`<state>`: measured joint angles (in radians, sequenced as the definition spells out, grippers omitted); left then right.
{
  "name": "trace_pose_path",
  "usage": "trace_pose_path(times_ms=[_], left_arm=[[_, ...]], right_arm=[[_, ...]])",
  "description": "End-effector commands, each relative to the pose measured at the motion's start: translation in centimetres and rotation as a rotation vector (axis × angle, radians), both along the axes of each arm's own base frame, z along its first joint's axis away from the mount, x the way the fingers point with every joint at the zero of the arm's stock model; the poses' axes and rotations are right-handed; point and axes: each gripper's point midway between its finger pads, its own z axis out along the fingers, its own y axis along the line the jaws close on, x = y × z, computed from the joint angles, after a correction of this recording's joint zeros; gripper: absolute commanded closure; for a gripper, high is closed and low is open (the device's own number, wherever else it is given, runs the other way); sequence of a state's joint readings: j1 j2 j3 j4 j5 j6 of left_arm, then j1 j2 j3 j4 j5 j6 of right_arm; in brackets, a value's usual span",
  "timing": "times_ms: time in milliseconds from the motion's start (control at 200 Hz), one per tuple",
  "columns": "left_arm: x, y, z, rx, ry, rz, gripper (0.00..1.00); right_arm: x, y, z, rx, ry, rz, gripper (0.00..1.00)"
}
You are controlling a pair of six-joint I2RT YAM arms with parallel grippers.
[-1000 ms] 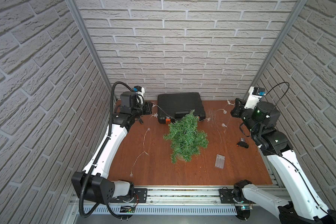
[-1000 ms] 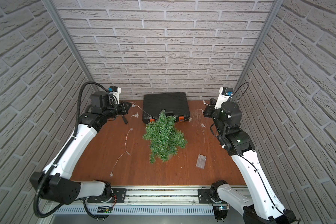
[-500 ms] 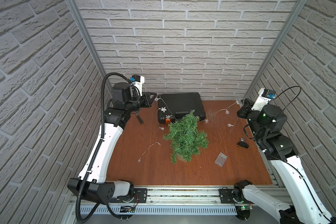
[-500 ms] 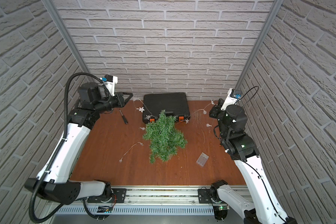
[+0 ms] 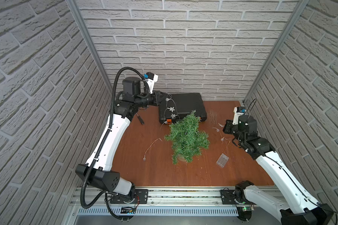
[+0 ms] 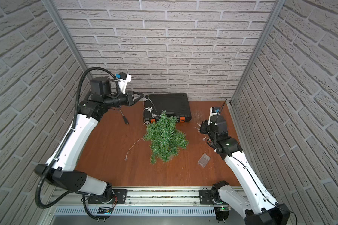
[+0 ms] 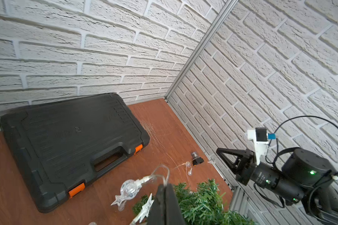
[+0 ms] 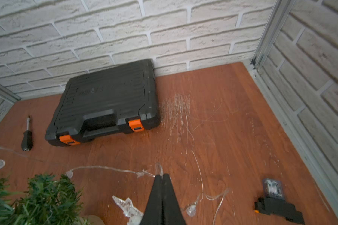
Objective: Wrap string light around the christmas tree
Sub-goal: Place the light string at the center of the board, then wrap the light string around the Christmas tree.
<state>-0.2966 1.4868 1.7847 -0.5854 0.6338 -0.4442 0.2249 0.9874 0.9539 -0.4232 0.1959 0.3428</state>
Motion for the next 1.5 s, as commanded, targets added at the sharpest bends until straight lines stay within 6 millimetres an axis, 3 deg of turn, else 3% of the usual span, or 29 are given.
trace_pose_path(times_ms=[0, 140, 250, 345, 480, 600, 760, 945, 1145, 1360, 1490], left_arm=[[-0.7, -0.7, 1.7, 0.012, -0.055, -0.043, 1.0], [-0.9, -1.2, 1.9, 0.036, -0.054, -0.063, 1.0], [-0.8, -1.4, 1.6, 0.052, -0.046, -0.068, 1.0], [-0.8, -1.5, 1.3, 0.063, -0.037, -0.072, 1.0], [-1.2, -1.9, 1.2, 0.078, -0.04, -0.092, 1.0], [-1.5, -2.1, 1.2, 0.092, -0.043, -0.105, 1.0], [-1.7, -2.2, 1.0, 0.1, -0.037, -0.112, 1.0], [-1.7, -2.7, 0.6, 0.108, -0.02, -0.123, 1.0], [-1.3, -3.5, -0.2, 0.122, -0.001, -0.132, 1.0], [-1.2, -4.1, 0.0, 0.119, 0.002, -0.144, 1.0], [-1.6, -4.8, 0.6, 0.079, 0.003, -0.178, 1.0]], right_arm=[[0.3, 1.0, -1.1, 0.059, 0.017, 0.033, 0.95], [0.4, 1.5, -1.6, 0.058, 0.031, 0.06, 0.65], [0.6, 2.0, 0.2, 0.052, -0.014, 0.105, 0.41], [0.9, 3.4, 2.8, 0.055, -0.069, 0.195, 0.33], [1.6, 6.9, 7.2, 0.09, -0.18, 0.395, 0.31], [2.1, 11.3, 10.9, 0.112, -0.315, 0.663, 0.31], [3.7, 15.6, 12.9, 0.102, -0.388, 0.934, 0.32], [5.5, 19.4, 13.4, 0.092, -0.423, 1.153, 0.32], [5.8, 23.2, 12.0, 0.033, -0.441, 1.239, 0.31], [7.0, 25.1, 11.5, 0.062, -0.442, 1.253, 0.32], [9.2, 25.4, 11.1, 0.037, -0.422, 1.18, 0.34]])
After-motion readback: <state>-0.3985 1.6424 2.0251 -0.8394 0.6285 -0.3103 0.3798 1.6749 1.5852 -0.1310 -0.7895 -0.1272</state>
